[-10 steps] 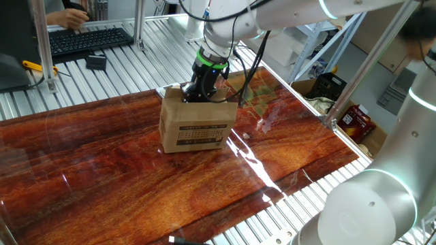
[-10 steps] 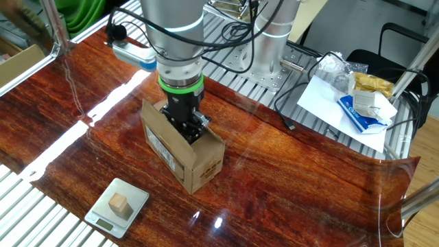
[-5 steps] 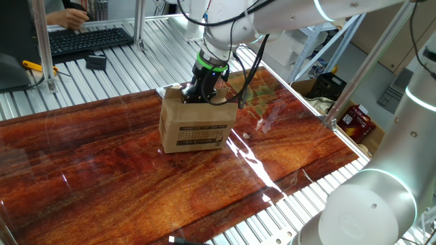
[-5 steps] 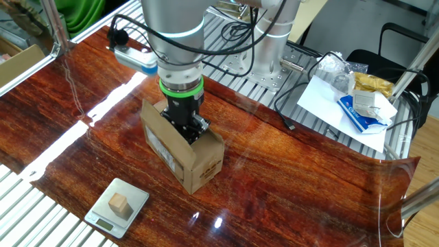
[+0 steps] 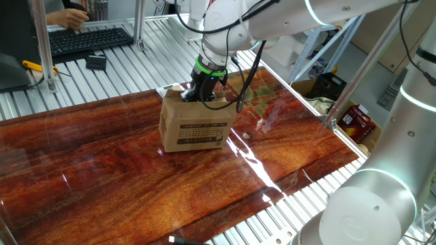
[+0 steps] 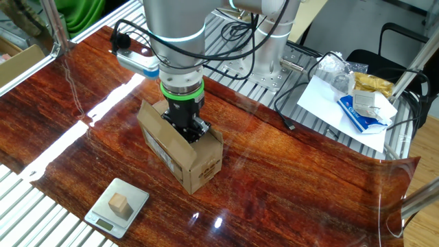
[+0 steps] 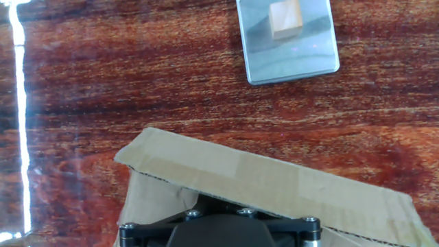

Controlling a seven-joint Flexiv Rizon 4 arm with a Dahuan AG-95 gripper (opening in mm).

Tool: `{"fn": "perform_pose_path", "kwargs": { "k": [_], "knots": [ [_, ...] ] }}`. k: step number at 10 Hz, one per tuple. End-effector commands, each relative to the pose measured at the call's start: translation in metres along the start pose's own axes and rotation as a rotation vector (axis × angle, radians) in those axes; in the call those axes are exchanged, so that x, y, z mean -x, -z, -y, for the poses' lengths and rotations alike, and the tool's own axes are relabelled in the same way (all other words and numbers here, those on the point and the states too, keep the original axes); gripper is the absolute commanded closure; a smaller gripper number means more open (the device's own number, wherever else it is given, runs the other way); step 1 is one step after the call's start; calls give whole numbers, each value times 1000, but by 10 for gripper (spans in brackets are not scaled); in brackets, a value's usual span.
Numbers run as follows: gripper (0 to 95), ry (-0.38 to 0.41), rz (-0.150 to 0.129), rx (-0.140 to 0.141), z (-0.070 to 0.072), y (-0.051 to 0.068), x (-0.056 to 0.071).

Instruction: Open a box

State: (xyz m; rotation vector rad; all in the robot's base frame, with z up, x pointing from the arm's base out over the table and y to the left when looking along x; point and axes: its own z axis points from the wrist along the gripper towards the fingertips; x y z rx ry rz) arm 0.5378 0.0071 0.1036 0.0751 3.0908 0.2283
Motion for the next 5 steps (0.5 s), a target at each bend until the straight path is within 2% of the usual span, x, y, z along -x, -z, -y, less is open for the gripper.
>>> {"fn": "perform_pose_path", "kwargs": {
  "k": [1,2,4,5],
  "knots": [
    [950,-102,-1,180,0,-1,0],
    [950,-133,-5,234,-1,-1,0],
    [950,-215,-36,417,-1,0,0],
    [950,-215,-34,413,-1,0,0]
  ]
}}
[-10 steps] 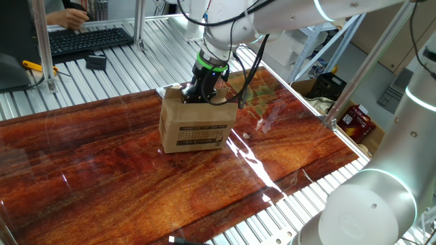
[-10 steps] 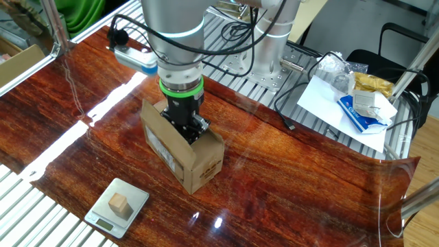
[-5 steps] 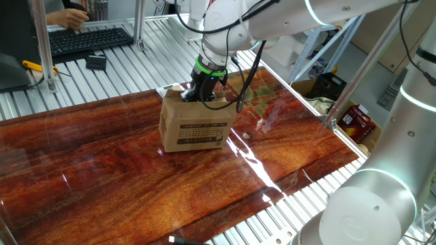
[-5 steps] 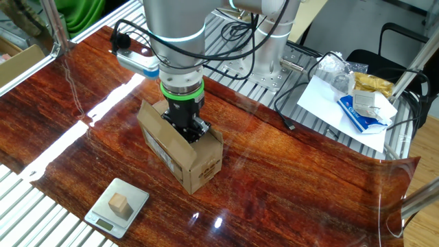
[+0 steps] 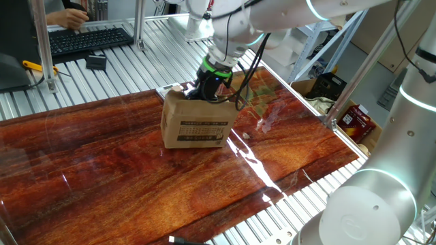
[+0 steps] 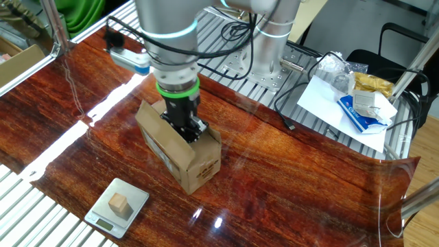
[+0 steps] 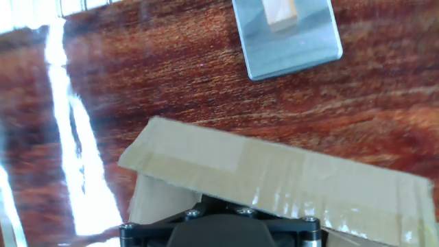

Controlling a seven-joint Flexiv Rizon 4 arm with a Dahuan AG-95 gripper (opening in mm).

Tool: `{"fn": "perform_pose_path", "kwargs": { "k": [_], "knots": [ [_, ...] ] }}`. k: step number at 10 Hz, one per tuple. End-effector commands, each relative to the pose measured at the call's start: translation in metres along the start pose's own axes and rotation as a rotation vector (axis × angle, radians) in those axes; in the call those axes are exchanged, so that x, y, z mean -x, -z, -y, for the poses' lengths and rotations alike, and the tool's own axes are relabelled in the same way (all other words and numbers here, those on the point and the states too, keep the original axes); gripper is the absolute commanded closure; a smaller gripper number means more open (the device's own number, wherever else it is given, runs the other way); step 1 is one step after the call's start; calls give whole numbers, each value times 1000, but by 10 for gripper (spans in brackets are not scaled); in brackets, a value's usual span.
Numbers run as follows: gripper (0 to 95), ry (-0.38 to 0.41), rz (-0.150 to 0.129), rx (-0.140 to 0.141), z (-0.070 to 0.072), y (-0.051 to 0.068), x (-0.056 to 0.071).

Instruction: Open a box

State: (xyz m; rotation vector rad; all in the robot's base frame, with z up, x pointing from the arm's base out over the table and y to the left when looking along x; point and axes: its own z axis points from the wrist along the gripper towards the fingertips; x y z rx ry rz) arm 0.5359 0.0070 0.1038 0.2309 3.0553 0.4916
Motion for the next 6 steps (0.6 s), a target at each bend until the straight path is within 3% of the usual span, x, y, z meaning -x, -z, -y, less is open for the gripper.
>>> {"fn": "perform_pose_path", "kwargs": {
  "k": [1,2,6],
  "knots": [
    [950,-135,-41,276,-2,0,2],
    [950,-148,-45,296,-3,1,2],
    [950,-165,-48,285,-10,12,0]
  ]
}}
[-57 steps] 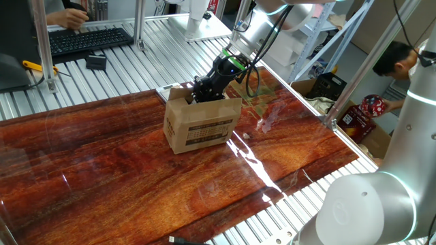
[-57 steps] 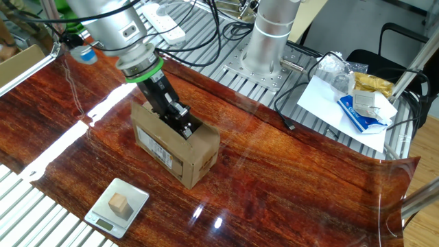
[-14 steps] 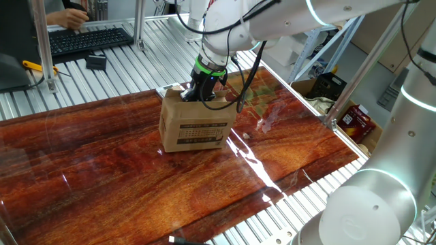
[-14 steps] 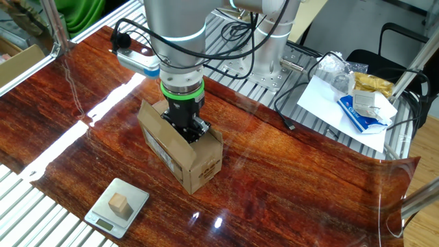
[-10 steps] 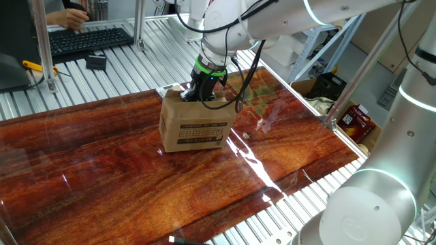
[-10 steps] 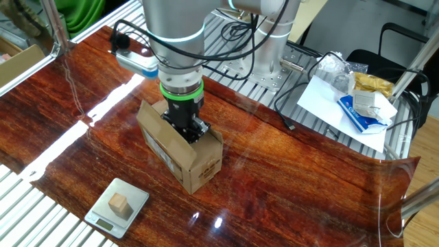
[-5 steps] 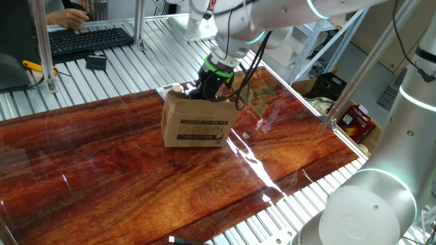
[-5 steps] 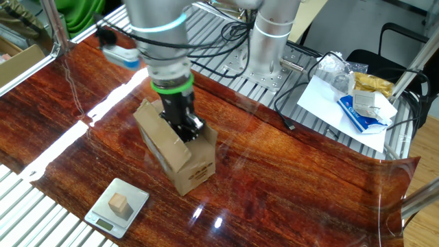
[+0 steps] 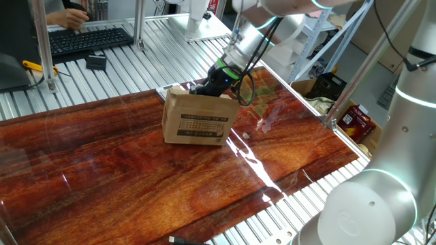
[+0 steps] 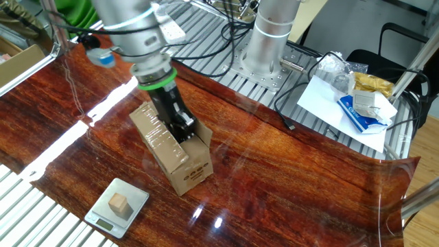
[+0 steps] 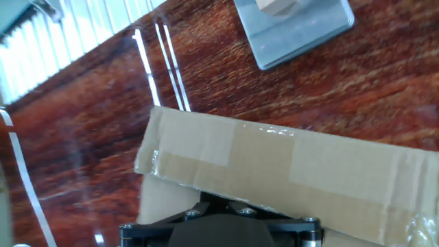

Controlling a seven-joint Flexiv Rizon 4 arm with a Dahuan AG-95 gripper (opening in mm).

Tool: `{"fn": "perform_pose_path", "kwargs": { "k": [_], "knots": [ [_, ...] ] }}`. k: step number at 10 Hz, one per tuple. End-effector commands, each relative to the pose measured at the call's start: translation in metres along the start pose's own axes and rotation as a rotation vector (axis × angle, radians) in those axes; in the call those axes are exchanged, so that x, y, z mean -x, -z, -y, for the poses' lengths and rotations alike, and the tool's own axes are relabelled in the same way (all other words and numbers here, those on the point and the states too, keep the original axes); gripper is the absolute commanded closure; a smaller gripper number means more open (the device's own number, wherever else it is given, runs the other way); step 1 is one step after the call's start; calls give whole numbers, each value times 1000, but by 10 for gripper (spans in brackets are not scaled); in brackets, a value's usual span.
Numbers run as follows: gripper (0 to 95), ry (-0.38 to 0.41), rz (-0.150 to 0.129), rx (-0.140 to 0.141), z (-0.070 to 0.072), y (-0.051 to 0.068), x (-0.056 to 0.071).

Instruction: Open a box

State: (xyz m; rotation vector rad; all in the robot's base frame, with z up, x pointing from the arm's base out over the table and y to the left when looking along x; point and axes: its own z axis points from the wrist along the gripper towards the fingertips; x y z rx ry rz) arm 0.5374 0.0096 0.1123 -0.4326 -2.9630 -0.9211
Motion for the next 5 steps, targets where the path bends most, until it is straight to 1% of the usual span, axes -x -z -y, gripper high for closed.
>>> {"fn": "perform_pose_path", "kwargs": {
  "k": [1,3,4,5],
  "knots": [
    [950,-28,-3,11,-7,6,-3],
    [950,-56,-8,31,-12,9,-4],
    [950,-94,-14,88,-14,9,-4],
    [950,-116,-13,115,-16,9,-5]
  ]
}}
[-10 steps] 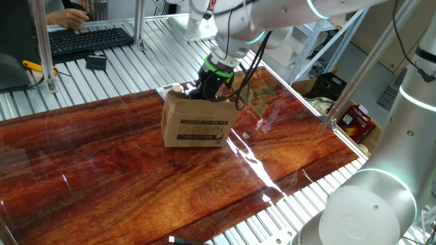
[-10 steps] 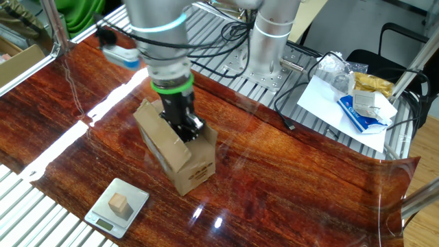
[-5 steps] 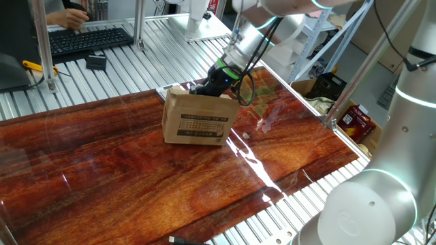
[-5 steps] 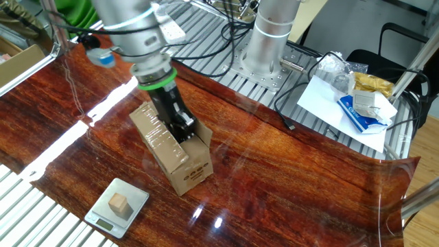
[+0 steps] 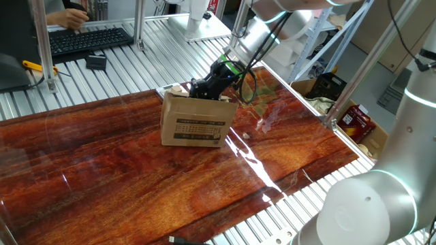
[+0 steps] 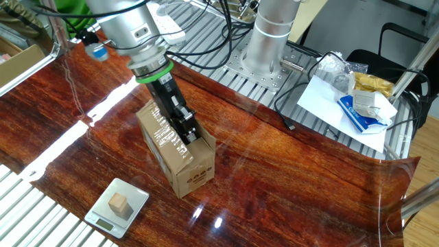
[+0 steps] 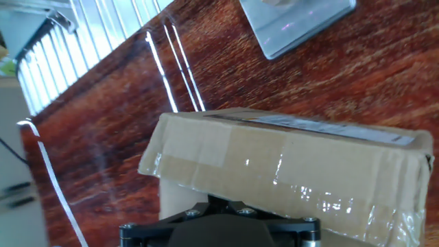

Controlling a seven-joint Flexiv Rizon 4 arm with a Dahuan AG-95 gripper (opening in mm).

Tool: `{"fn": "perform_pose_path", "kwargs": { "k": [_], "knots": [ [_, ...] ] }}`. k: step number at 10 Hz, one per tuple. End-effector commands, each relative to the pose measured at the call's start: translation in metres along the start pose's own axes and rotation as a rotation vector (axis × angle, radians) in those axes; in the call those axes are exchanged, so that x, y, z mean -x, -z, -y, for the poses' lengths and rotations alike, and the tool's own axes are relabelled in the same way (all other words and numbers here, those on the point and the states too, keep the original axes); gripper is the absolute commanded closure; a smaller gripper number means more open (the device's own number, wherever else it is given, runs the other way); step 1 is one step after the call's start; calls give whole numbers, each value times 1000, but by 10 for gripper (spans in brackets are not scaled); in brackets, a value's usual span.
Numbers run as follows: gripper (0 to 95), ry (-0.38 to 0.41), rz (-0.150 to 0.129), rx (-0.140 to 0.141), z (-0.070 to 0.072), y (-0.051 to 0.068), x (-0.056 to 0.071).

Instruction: Open a box

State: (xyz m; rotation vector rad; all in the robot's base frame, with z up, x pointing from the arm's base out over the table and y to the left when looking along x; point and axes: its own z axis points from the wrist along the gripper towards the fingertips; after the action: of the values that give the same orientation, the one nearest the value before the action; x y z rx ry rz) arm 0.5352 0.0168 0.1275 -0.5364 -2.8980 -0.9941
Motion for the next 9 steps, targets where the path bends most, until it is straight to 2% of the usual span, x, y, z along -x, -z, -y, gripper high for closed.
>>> {"fn": "perform_pose_path", "kwargs": {
  "k": [1,2,3,5,9],
  "knots": [
    [950,-51,-2,67,-4,0,0],
    [950,-67,0,77,-7,0,-2],
    [950,-70,1,76,-9,0,-3],
    [950,-64,3,62,-12,4,-4],
    [950,-81,8,56,-19,8,-5]
  ]
}}
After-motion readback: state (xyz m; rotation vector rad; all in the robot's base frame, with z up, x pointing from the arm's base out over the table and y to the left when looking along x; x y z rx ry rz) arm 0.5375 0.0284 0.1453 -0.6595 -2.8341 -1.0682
